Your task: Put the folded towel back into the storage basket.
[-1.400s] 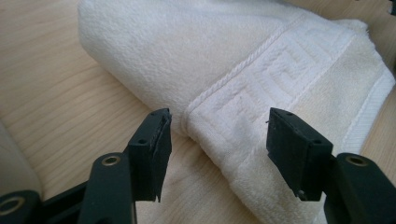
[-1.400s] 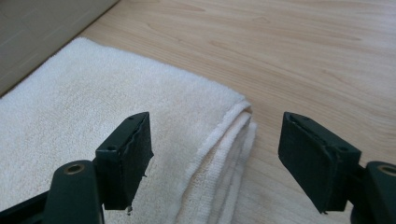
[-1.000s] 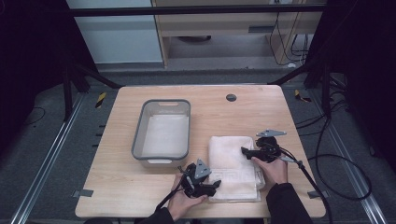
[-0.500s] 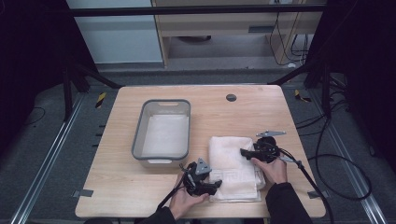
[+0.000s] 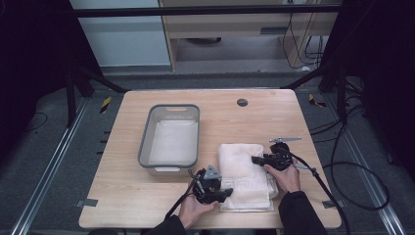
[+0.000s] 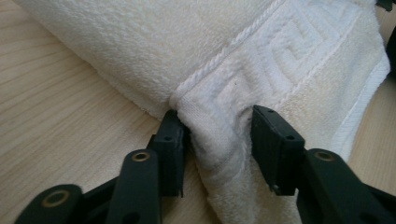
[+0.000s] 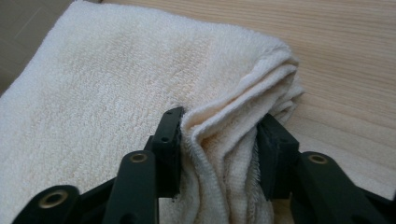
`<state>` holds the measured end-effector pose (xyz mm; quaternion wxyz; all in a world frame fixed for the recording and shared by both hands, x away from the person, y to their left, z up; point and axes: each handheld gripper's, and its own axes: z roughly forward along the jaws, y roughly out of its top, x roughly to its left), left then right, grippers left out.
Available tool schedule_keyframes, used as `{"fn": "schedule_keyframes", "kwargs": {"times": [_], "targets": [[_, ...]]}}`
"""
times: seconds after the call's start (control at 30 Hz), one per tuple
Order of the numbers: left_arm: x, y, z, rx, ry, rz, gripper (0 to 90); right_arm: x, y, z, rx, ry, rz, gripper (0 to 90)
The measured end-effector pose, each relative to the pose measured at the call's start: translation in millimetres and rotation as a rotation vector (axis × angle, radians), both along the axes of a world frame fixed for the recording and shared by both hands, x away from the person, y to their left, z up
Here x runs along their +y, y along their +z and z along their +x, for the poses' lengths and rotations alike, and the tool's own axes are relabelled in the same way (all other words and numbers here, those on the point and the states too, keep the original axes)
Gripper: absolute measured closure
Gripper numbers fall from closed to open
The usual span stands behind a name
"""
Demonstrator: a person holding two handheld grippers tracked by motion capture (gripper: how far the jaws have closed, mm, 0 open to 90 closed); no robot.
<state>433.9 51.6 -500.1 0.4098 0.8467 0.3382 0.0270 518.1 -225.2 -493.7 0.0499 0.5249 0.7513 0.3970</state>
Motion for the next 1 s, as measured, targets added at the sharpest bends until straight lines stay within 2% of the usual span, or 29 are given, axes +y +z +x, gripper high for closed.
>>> {"fn": "schedule_keyframes", "kwargs": {"times": [0.1, 0.23, 0.33, 0.37, 0.57, 0.83, 0.87, 1.0], "targets": [[0.5, 0.3, -0.7, 0.007, 0.001, -0.010, 62.5, 0.0, 0.8, -0.4, -0.009, 0.009, 0.006, 64.0], [2.6, 0.8, -0.4, 0.026, 0.011, -0.036, 70.7, -0.1, 3.1, -1.5, -0.013, 0.008, 0.021, 66.5], [3.1, 2.1, -3.1, 0.004, 0.013, -0.033, 74.4, -0.5, 6.4, -2.5, -0.023, 0.014, 0.017, 67.2], [2.9, 2.4, -3.7, -0.007, 0.010, -0.030, 74.8, -0.2, 7.4, -3.0, -0.024, 0.015, 0.020, 67.3], [3.9, 4.3, -5.4, -0.011, 0.013, -0.042, 76.4, 0.1, 15.0, -6.9, -0.052, 0.018, 0.004, 67.4], [7.8, 10.6, -8.0, -0.026, 0.003, -0.063, 76.8, 0.2, 24.7, -12.7, -0.082, 0.015, 0.014, 67.5], [9.5, 13.5, -8.7, -0.037, 0.000, -0.068, 76.9, 0.5, 29.6, -15.5, -0.102, 0.014, 0.014, 67.6], [13.7, 21.8, -9.9, -0.055, -0.003, -0.085, 77.0, 0.4, 39.5, -20.9, -0.128, 0.007, 0.029, 67.6]]}}
